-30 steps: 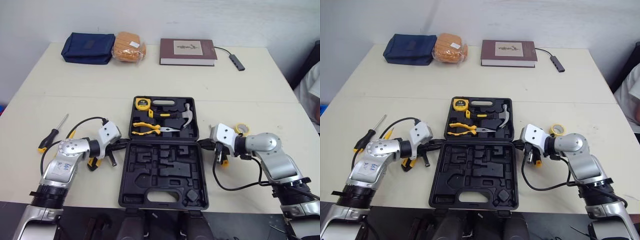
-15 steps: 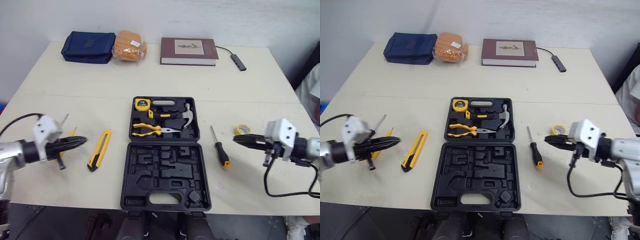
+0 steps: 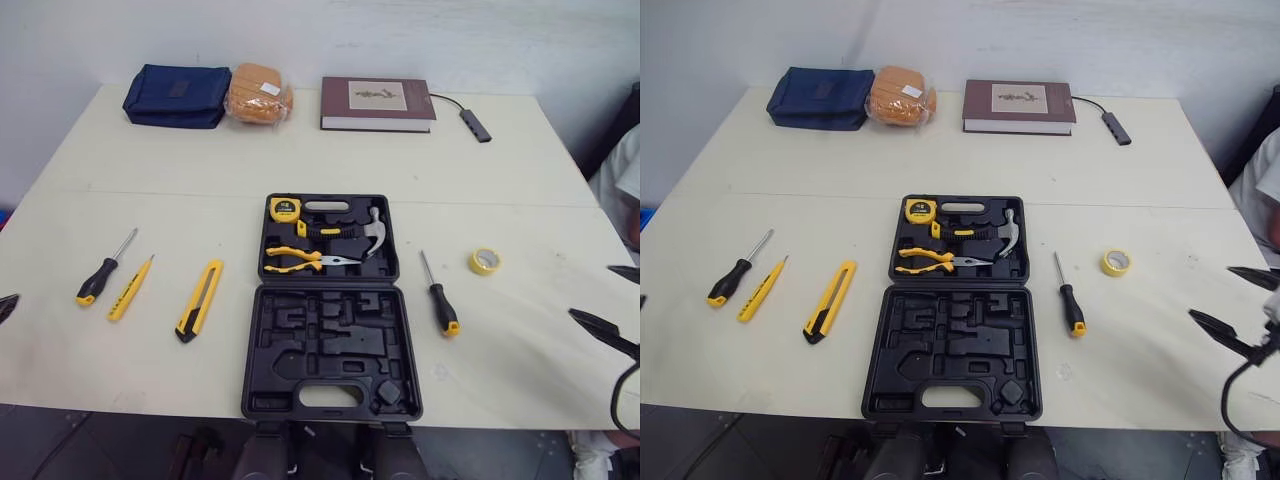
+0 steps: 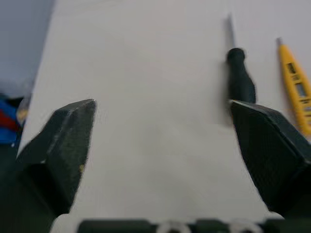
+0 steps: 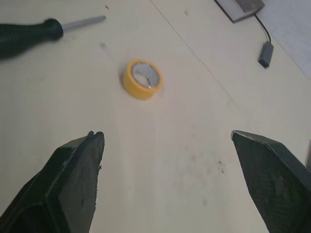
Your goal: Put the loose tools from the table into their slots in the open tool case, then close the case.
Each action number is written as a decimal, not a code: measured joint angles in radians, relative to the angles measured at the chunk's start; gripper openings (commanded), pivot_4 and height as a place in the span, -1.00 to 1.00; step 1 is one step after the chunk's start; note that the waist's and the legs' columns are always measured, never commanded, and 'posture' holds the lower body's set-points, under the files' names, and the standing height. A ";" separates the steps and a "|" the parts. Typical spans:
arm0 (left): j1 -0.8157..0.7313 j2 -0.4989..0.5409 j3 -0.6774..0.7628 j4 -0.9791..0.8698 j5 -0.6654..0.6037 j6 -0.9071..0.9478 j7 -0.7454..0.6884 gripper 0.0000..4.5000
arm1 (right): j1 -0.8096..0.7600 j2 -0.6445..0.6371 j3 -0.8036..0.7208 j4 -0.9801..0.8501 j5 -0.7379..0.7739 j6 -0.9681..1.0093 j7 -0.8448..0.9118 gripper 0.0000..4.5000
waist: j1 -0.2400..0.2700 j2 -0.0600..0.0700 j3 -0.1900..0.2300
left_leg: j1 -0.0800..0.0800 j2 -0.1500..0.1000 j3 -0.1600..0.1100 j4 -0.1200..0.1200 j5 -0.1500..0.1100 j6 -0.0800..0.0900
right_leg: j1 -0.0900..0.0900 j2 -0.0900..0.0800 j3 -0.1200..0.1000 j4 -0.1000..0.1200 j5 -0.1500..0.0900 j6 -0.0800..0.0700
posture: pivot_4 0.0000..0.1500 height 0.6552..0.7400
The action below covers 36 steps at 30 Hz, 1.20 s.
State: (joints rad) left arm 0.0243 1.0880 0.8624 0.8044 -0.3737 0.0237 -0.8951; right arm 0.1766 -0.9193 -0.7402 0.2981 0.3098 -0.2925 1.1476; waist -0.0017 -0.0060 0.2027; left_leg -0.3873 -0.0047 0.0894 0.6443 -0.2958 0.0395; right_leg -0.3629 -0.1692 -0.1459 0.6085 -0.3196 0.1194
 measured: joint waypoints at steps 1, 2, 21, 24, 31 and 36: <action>0.004 0.015 0.012 0.057 0.007 -0.037 0.037 0.99 | 0.013 0.000 -0.019 0.048 -0.002 -0.028 -0.018 1.00 | 0.000 0.000 0.000 | 0.000 0.000 0.001 -0.001 -0.001 0.001 | -0.001 0.000 0.001 0.000 0.000 0.000 | 1.00 1.00; 0.009 0.027 0.023 0.101 0.011 -0.065 0.063 0.99 | 0.028 0.000 -0.032 0.086 -0.007 -0.055 -0.033 1.00 | 0.000 0.000 0.000 | 0.000 0.000 0.002 -0.001 -0.002 0.000 | -0.001 0.000 0.002 -0.001 0.000 0.000 | 1.00 1.00; -0.062 -0.010 -0.086 0.136 -0.022 -0.059 -0.011 0.99 | -0.032 0.063 0.032 0.038 0.152 -0.036 -0.112 1.00 | -0.026 -0.001 -0.001 | 0.001 0.002 0.013 -0.009 0.002 -0.004 | -0.013 0.002 0.014 0.005 0.002 -0.004 | 1.00 1.00; -0.098 -0.007 -0.156 0.066 -0.028 0.033 -0.084 0.99 | -0.073 0.071 0.098 -0.098 0.198 0.023 -0.092 1.00 | -0.027 -0.001 -0.001 | 0.002 0.002 0.016 -0.011 0.004 -0.003 | -0.013 0.003 0.013 0.009 0.002 -0.004 | 1.00 1.00; -0.224 0.032 -0.355 -0.001 0.031 0.196 -0.151 0.99 | -0.213 0.070 0.311 -0.440 0.318 0.245 -0.098 1.00 | -0.025 -0.002 -0.001 | 0.001 0.002 0.016 -0.009 0.008 0.003 | -0.014 0.003 0.013 0.012 0.002 -0.003 | 1.00 1.00; -0.306 0.033 -0.452 0.044 0.088 0.243 -0.136 0.99 | -0.419 0.152 0.504 -0.605 0.361 0.362 -0.134 1.00 | -0.029 -0.003 -0.001 | 0.001 0.002 0.018 -0.008 0.009 0.004 | -0.016 0.003 0.012 0.014 0.002 -0.003 | 1.00 1.00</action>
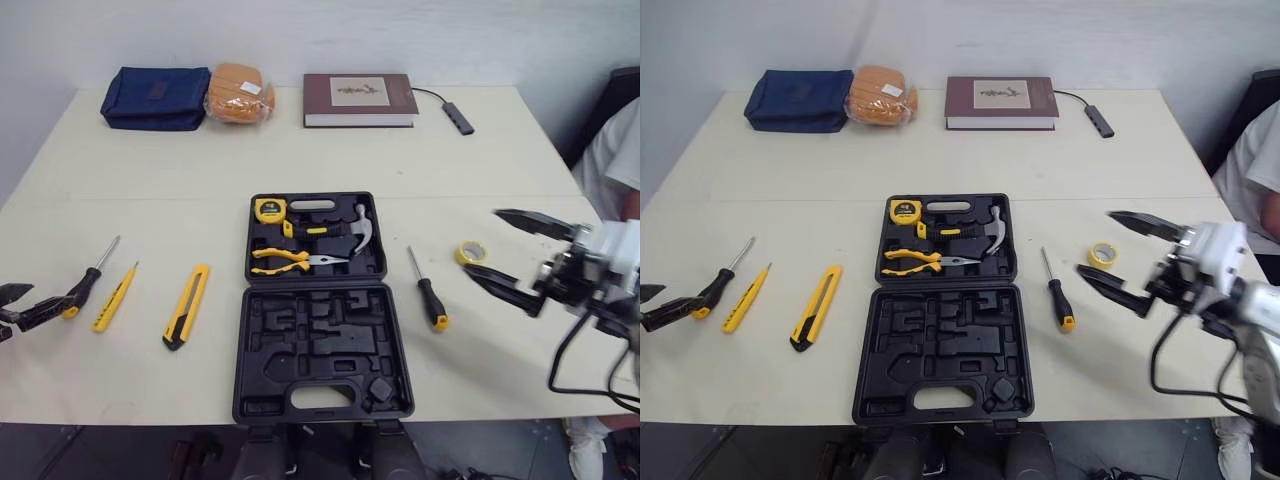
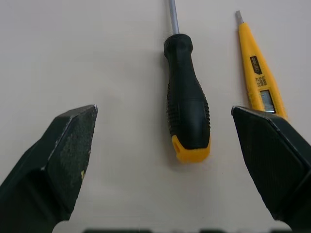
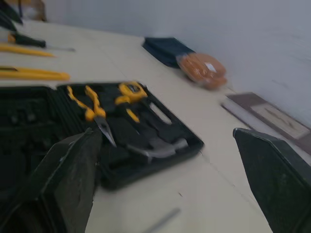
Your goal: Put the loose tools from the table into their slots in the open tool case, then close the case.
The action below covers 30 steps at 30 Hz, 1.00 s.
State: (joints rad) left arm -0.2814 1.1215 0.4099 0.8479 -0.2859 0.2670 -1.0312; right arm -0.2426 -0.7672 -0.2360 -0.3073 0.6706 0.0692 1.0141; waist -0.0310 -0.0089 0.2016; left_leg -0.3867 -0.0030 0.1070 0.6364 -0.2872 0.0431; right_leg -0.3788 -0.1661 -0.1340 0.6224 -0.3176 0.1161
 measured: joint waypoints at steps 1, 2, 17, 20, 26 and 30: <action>-0.012 0.000 -0.007 0.006 0.005 0.000 0.002 0.99 | -0.026 0.005 0.025 -0.023 0.001 0.005 0.002 1.00 | 0.003 -0.001 0.000 | 0.000 0.000 -0.001 0.000 0.000 0.000 | 0.000 0.000 0.000 0.000 0.000 0.000 | 1.00 1.00; -0.025 0.000 -0.010 0.022 0.010 -0.001 0.002 0.99 | -0.043 0.006 0.043 -0.040 0.000 0.008 0.008 1.00 | 0.004 -0.001 -0.001 | -0.001 0.000 -0.001 0.000 0.000 0.000 | 0.000 0.000 0.000 0.000 0.000 0.000 | 1.00 1.00; -0.120 -0.031 -0.097 0.071 0.061 0.005 0.027 0.99 | -0.115 0.072 0.154 -0.074 -0.025 0.009 0.066 1.00 | 0.009 -0.006 -0.001 | -0.004 -0.001 0.000 0.011 -0.004 0.007 | 0.001 -0.001 -0.001 0.001 0.002 0.004 | 1.00 1.00; -0.123 -0.039 -0.097 0.063 0.060 0.005 0.019 0.99 | -0.100 0.073 0.154 -0.071 -0.039 0.005 0.074 1.00 | 0.012 -0.006 -0.001 | -0.004 -0.001 0.001 0.011 -0.004 0.007 | 0.001 -0.001 -0.001 0.001 0.002 0.004 | 1.00 1.00; -0.135 -0.049 -0.107 0.048 0.061 0.019 0.014 0.46 | -0.090 0.073 0.153 -0.059 -0.056 -0.002 0.092 1.00 | 0.020 -0.006 -0.001 | -0.004 -0.001 0.001 0.012 -0.004 0.007 | 0.001 -0.001 -0.001 0.001 0.002 0.004 | 1.00 1.00; -0.130 -0.061 -0.111 0.020 0.060 0.035 0.013 -0.33 | -0.088 0.073 0.153 -0.059 -0.055 -0.002 0.106 1.00 | 0.027 -0.006 -0.001 | -0.004 -0.001 0.001 0.012 -0.004 0.007 | 0.001 -0.001 -0.001 0.001 0.002 0.004 | 1.00 1.00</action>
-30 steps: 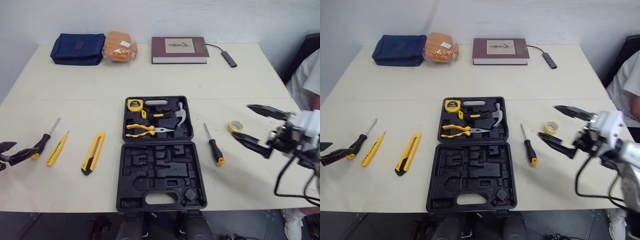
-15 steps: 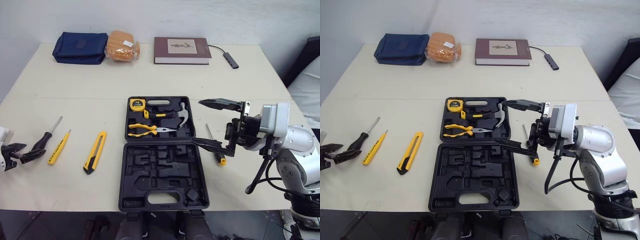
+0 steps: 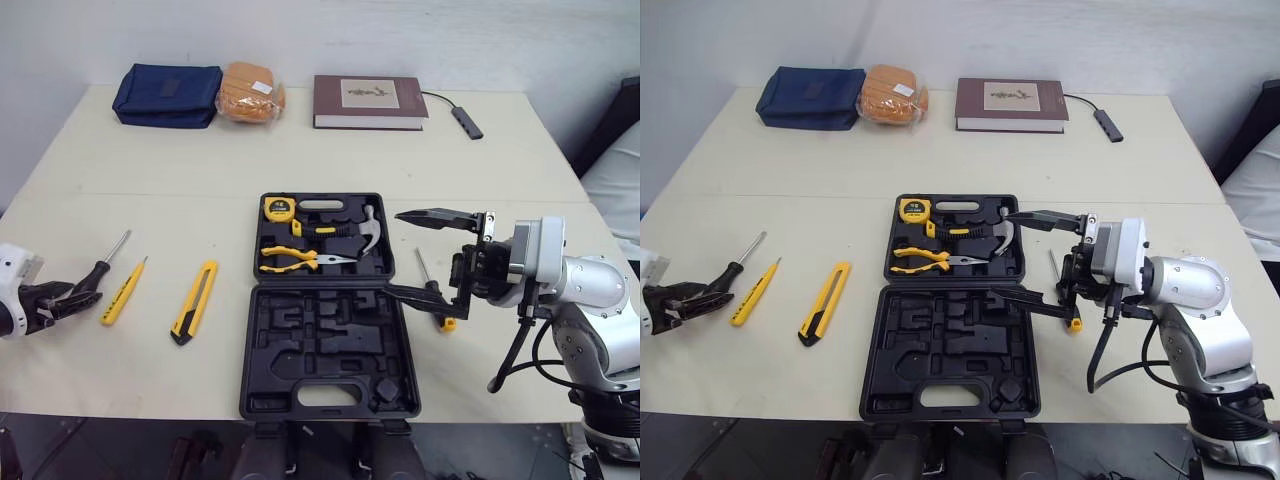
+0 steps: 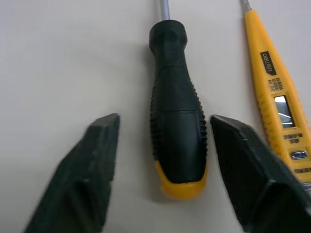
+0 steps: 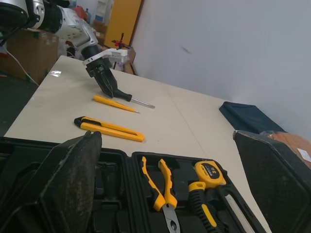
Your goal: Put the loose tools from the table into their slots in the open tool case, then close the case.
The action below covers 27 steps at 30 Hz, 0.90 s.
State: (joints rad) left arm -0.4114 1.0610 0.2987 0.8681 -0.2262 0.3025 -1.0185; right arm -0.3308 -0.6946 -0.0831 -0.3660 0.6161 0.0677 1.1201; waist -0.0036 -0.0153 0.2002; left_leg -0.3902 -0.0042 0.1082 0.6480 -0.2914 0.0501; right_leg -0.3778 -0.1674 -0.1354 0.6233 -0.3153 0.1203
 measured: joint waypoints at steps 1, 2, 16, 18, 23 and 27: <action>0.004 -0.001 0.001 -0.005 -0.001 0.002 0.000 -0.48 | 0.001 0.000 0.000 0.000 0.000 0.000 0.004 1.00 | 0.000 0.000 0.000 | 0.000 0.000 0.000 0.000 0.000 0.000 | 0.000 0.000 0.000 0.000 0.000 0.000 | 1.00 1.00; 0.009 -0.003 0.003 -0.012 -0.004 0.003 0.000 -0.65 | 0.004 0.000 0.000 0.000 0.000 0.000 0.008 1.00 | 0.001 0.000 0.000 | 0.000 0.000 0.000 0.000 0.000 0.000 | 0.000 0.000 0.000 0.000 0.000 0.000 | 1.00 1.00; 0.035 -0.088 0.080 -0.188 -0.106 -0.001 -0.021 -0.65 | 0.027 -0.002 -0.007 0.000 0.024 0.019 0.027 1.00 | 0.006 -0.002 0.000 | -0.003 0.000 -0.003 0.002 0.000 -0.001 | 0.000 -0.001 0.002 -0.001 0.000 0.000 | 1.00 1.00; 0.029 -0.099 0.096 -0.285 -0.147 0.011 -0.032 -0.65 | 0.030 -0.007 -0.015 0.001 0.024 0.019 0.035 1.00 | 0.002 -0.003 0.000 | -0.003 0.000 -0.003 0.002 0.000 -0.001 | 0.001 -0.001 0.002 -0.002 0.000 0.000 | 1.00 1.00; 0.029 -0.132 0.088 -0.562 -0.240 0.065 -0.073 -0.65 | 0.048 -0.053 -0.067 0.050 0.018 0.015 0.066 1.00 | 0.000 -0.003 0.000 | -0.002 0.000 -0.002 0.001 0.000 -0.001 | 0.001 0.001 0.001 -0.002 0.000 0.000 | 1.00 1.00; 0.027 -0.146 0.032 -0.711 -0.262 0.105 -0.095 -0.65 | 0.073 -0.076 -0.089 0.060 0.008 0.014 0.079 1.00 | -0.001 -0.002 0.000 | -0.001 0.001 -0.001 0.001 0.000 -0.001 | 0.001 0.002 0.001 -0.002 0.000 0.000 | 1.00 1.00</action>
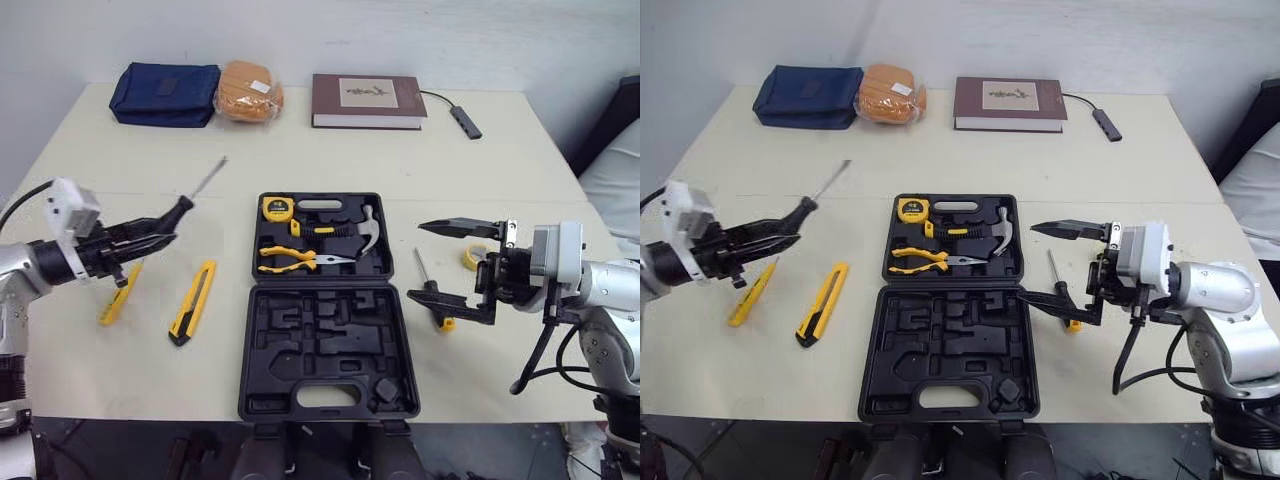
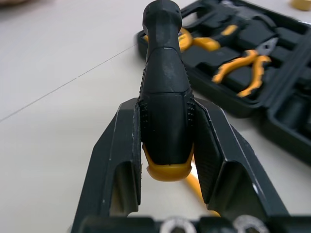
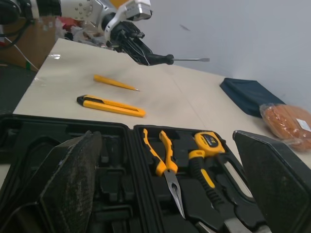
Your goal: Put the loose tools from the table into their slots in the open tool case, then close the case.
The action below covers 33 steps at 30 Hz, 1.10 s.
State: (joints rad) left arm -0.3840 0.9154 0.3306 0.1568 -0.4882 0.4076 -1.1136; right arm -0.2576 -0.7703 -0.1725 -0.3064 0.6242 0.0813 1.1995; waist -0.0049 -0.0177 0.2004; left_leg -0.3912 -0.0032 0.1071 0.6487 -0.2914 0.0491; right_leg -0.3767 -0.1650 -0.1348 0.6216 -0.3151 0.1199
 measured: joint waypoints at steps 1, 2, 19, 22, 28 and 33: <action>-0.006 -0.002 -0.032 -0.052 -0.001 0.019 -0.003 -0.65 | 0.018 -0.015 -0.011 0.003 -0.005 -0.002 0.009 1.00 | 0.002 0.000 0.000 | 0.000 0.000 0.000 0.000 0.000 0.000 | 0.000 0.000 0.000 0.000 0.000 0.000 | 1.00 1.00; -0.010 -0.005 -0.062 -0.097 -0.002 0.028 -0.010 -0.65 | 0.030 -0.022 -0.021 0.007 -0.009 -0.002 0.012 1.00 | 0.003 0.000 0.000 | 0.000 0.000 0.000 0.000 0.000 0.000 | 0.001 0.000 0.000 0.000 0.000 0.000 | 1.00 1.00; -0.155 -0.008 -0.541 -0.489 0.228 0.115 0.001 -0.65 | 0.153 -0.029 -0.067 -0.021 -0.013 0.031 -0.012 1.00 | 0.017 0.002 0.001 | 0.000 -0.001 0.000 0.001 0.001 0.001 | 0.002 0.004 0.001 -0.001 0.000 0.000 | 1.00 1.00; -0.173 -0.002 -0.627 -0.494 0.334 0.105 0.016 -0.65 | 0.189 -0.032 -0.067 -0.031 -0.026 0.033 -0.014 1.00 | 0.021 0.002 0.001 | 0.000 -0.001 0.000 0.002 0.001 0.001 | 0.002 0.005 0.001 -0.001 0.000 0.000 | 1.00 1.00; -0.221 -0.042 -0.695 -0.496 0.419 0.122 0.030 -0.65 | 0.221 -0.032 -0.067 -0.047 -0.045 0.025 -0.021 1.00 | 0.030 0.002 0.001 | -0.001 0.000 -0.001 0.003 0.001 0.001 | 0.002 0.004 0.003 -0.001 0.000 0.000 | 1.00 1.00; -0.221 -0.038 -0.712 -0.494 0.460 0.112 0.019 -0.65 | 0.244 -0.026 -0.068 -0.047 -0.056 0.005 -0.029 1.00 | 0.029 0.002 0.001 | -0.001 0.000 -0.001 0.003 0.001 0.002 | 0.002 0.005 0.002 -0.001 0.000 0.000 | 1.00 1.00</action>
State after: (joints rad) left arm -0.6049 0.8778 -0.3811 -0.3367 -0.0282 0.5193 -1.0943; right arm -0.0135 -0.7960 -0.2401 -0.3533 0.5686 0.0868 1.1708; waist 0.0245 -0.0156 0.2017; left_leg -0.3925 -0.0036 0.1058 0.6521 -0.2906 0.0506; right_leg -0.3748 -0.1597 -0.1330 0.6203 -0.3150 0.1201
